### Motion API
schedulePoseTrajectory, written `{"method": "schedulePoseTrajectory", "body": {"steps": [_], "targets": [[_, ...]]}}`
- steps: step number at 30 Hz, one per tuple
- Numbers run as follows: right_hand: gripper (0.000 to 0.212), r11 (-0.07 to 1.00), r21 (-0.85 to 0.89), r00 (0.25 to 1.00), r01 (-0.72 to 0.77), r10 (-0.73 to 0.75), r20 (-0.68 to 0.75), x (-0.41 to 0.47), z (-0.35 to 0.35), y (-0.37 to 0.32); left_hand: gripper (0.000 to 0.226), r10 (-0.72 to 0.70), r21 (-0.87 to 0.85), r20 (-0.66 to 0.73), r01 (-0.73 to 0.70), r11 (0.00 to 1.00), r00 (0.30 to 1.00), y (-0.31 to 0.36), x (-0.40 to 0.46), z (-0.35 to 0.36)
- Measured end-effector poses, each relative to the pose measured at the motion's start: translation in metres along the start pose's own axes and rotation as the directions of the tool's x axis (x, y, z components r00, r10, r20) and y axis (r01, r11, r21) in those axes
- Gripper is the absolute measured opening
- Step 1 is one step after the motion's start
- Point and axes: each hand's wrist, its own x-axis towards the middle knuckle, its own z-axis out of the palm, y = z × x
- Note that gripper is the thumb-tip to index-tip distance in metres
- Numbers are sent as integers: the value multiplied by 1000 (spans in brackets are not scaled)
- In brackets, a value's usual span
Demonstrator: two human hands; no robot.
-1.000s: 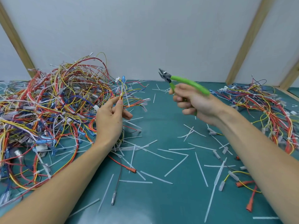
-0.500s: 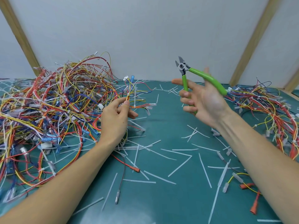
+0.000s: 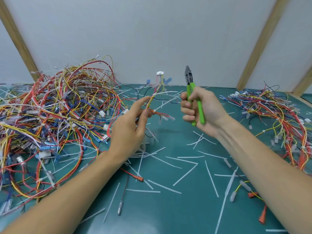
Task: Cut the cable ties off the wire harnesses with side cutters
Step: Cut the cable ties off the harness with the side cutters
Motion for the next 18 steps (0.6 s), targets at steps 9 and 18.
{"method": "schedulePoseTrajectory", "body": {"steps": [9, 18], "targets": [[10, 965, -228, 976, 127, -162, -144, -5, 25, 6, 48, 124, -156, 239, -88, 984, 963, 13, -4, 2], [17, 842, -431, 906, 325, -407, -111, -10, 28, 5, 64, 114, -72, 376, -94, 993, 920, 19, -7, -1]]}}
